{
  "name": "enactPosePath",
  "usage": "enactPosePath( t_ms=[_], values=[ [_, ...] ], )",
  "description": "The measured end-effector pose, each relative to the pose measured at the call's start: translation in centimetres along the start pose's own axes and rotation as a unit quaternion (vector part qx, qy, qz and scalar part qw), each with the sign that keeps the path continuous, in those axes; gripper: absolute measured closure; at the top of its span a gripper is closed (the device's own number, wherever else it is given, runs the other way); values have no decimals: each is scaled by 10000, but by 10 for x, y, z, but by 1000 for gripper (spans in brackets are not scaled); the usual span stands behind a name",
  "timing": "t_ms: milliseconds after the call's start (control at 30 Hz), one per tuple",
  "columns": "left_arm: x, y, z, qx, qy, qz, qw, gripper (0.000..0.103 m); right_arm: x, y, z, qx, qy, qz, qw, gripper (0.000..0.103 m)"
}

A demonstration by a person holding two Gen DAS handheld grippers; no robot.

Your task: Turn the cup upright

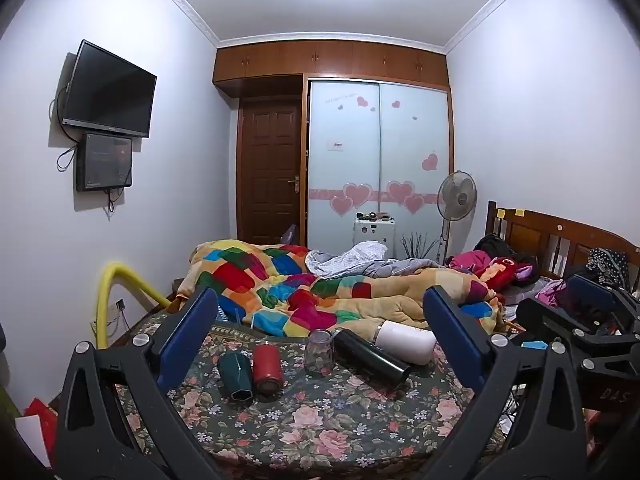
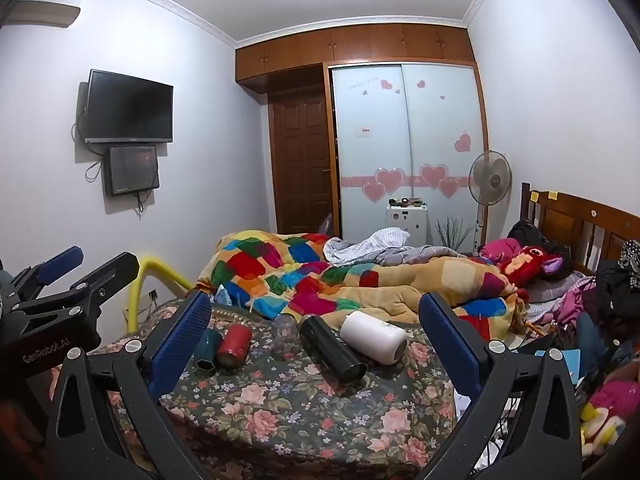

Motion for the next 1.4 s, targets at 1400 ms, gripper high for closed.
enactPosePath(
  t_ms=[1400],
  values=[
    [-8,-1,0,23,26,-51,10000,0,-4,-8,2,31,-108,4,9999,0]
  ],
)
Point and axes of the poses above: each gripper's, at about its wrist camera, not at the fingertips, and z roughly the way its jaws point, y to its right, x to its top, the point moved 6 cm from there along z, roughly the way its jaws point, and after that the axes turned 1 degree about x, right-handed, at the moved point
